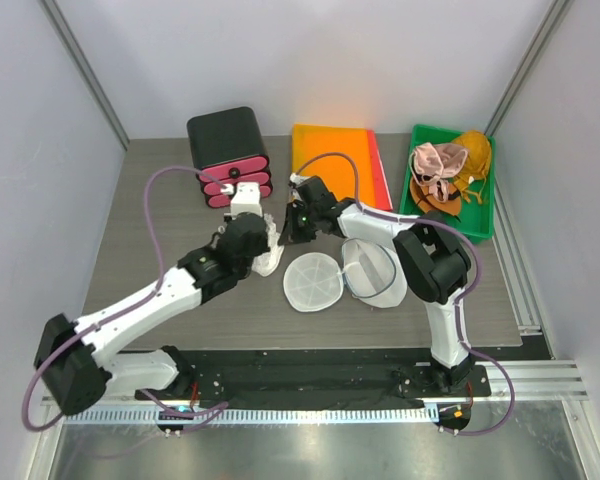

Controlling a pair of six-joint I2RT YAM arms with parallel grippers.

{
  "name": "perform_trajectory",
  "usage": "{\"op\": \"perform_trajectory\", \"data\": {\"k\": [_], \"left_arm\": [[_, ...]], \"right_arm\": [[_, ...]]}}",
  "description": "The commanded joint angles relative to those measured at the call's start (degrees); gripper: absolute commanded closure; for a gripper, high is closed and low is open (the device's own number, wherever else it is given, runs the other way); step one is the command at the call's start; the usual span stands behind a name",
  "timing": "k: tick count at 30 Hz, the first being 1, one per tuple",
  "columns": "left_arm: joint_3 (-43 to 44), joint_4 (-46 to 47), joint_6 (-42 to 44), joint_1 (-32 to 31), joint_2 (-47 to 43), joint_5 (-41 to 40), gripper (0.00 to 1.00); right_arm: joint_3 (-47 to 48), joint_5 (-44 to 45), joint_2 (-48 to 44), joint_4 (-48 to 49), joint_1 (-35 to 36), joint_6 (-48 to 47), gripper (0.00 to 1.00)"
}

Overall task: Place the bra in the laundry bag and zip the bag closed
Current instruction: Adjust the bra at the center of the board.

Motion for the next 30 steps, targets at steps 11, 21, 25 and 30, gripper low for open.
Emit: {"op": "perform_trajectory", "data": {"k": [11, 21, 25, 30], "left_arm": [[29.92, -36.63, -20.57, -8.84, 34.43, -30.01, 0.99], [18.7, -16.09, -13.04, -8.84, 29.26, -20.97, 0.47], [12.73, -2.41, -7.76, -8.32, 24.17, -16.57, 0.42], [6.39, 5.81, -5.38, -6.73, 17.57, -9.18, 0.34]], "right_arm": [[-3.81, -0.17, -5.32, 6.67, 0.85, 10.41, 0.99], [-7.24, -4.82, -4.88, 10.8, -2.22, 11.73, 0.98], [-7.59, -5.62, -5.23, 11.24, -2.93, 12.08, 0.98], [-9.52, -7.46, -6.2, 11.59, -5.91, 12.35, 0.79]]}}
